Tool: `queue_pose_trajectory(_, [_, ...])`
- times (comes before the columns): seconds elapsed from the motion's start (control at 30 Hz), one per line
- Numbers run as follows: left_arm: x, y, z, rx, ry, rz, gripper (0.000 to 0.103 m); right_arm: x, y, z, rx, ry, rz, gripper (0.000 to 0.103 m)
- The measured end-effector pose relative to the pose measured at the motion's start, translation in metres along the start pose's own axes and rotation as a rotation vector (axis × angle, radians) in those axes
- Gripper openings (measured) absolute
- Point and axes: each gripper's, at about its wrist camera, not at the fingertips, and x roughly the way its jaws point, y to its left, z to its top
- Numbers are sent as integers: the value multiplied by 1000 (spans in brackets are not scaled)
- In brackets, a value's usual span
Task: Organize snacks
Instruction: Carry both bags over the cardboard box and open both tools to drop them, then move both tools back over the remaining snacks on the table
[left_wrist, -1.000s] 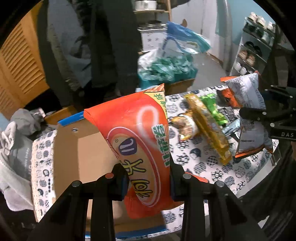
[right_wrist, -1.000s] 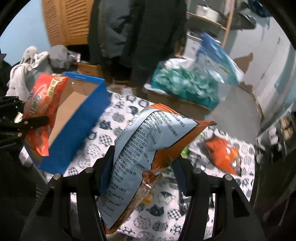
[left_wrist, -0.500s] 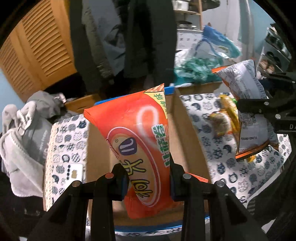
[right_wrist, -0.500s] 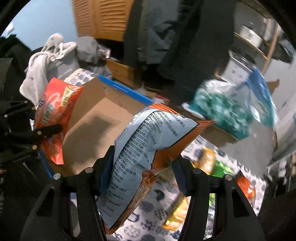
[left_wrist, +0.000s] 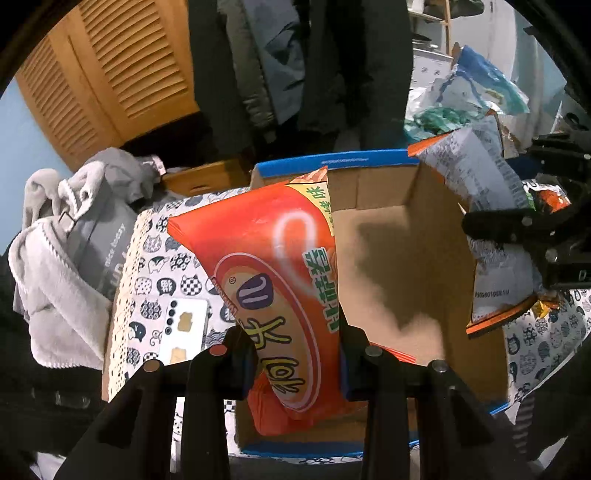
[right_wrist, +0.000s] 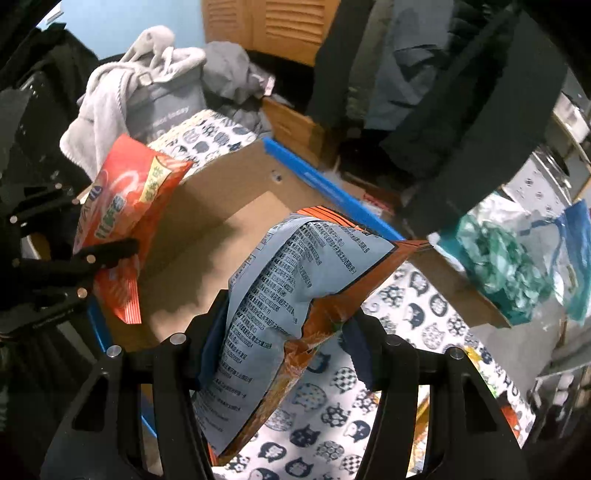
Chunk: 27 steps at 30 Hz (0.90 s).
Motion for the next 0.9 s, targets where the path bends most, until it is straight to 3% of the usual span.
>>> queue_pose_trajectory(0.23, [11,1,-5,9,47,9,39,16,9,3,-5,26,17,58])
queue_pose_trajectory(0.4, [9,-2,-3,20,36,35,62,19,9,0,-11,38,1,65])
queue_pose_trajectory(0.57, [7,-5,1,11,31,25,64,11,-2,-4,27,22,-9,76])
queue_pose_trajectory(0.9, [2,-29,8,53,10,0,65,-8,-38,-28,140,7,-36,77])
